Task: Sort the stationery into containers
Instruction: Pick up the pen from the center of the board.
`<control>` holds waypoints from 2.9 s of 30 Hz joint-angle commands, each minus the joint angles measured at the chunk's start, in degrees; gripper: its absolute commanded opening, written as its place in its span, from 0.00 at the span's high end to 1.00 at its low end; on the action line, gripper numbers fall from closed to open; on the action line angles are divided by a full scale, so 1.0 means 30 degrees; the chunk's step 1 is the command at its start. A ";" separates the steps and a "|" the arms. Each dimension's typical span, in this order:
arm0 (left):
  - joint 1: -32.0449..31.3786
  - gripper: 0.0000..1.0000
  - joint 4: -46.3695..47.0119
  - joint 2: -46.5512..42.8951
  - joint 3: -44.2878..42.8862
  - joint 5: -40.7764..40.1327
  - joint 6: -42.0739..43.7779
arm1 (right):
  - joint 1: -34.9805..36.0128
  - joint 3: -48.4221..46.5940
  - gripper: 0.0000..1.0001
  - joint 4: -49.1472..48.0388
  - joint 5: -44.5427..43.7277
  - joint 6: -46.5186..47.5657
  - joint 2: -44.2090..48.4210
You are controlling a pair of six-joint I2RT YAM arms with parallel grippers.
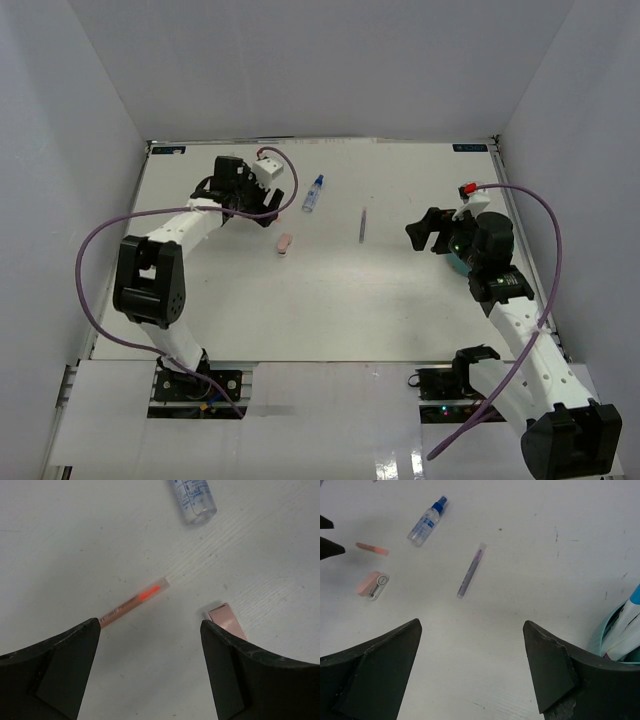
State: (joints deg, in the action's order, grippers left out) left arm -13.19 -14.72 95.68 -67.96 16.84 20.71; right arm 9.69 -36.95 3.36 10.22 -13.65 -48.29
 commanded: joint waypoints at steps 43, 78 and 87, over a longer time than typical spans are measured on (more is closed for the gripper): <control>0.1907 0.45 -0.2329 0.6546 -0.2425 0.3059 0.2210 | 0.1397 0.0832 0.12 -0.2144 0.1369 0.0800 -0.0337; -0.2807 0.94 -0.1393 -0.3648 0.1121 0.3086 -0.3445 | 0.2539 -0.2565 0.13 -0.0121 0.8278 0.0278 -0.2826; -0.6177 0.93 -0.0280 -0.5522 0.1590 0.3820 -0.4559 | 0.4265 -0.4645 0.15 -0.3075 0.8810 -0.3444 -0.5550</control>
State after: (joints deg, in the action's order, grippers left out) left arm -30.44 -17.26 82.56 -64.07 25.96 8.93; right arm 20.73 -47.37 0.10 34.17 -18.24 -62.94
